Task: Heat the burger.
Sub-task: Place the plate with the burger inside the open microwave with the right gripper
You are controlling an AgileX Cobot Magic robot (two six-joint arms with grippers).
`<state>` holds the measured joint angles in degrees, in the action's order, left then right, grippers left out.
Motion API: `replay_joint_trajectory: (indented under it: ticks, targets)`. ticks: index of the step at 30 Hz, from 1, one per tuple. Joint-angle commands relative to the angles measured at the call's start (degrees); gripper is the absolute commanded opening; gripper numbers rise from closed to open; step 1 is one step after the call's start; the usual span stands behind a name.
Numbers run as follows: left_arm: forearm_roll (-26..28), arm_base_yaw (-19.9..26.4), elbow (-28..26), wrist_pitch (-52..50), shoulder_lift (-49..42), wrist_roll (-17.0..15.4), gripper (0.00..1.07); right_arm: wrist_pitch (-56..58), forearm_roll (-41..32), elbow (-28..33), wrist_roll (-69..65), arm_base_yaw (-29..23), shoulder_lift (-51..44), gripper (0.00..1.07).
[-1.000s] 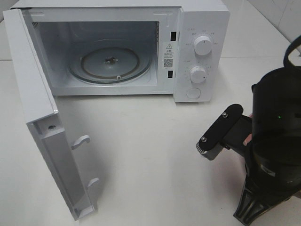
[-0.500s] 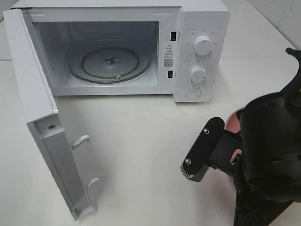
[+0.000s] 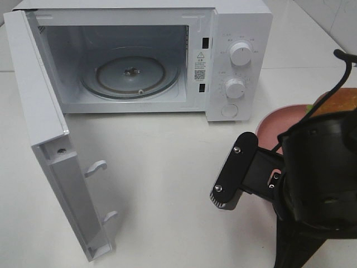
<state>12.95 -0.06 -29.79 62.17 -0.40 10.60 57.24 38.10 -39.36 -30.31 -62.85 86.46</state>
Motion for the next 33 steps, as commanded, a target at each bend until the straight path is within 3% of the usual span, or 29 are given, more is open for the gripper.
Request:
replay_joint_trajectory:
  ticks: [1, 20, 33]
  targets:
    - [0.06, -0.34, 0.23, -0.63, -0.80, -0.52, 0.96, 0.97, 5.10, 0.17, 0.86, -0.17, -0.46, 0.01]
    - [0.06, -0.34, 0.23, -0.63, -0.80, -0.52, 0.96, -8.31, 5.79, 0.17, 16.90, -0.17, -0.46, 0.03]
    - [0.06, -0.34, 0.23, -0.63, -0.80, -0.52, 0.96, -12.32, 9.97, 0.17, 19.08, -0.17, -0.46, 0.03]
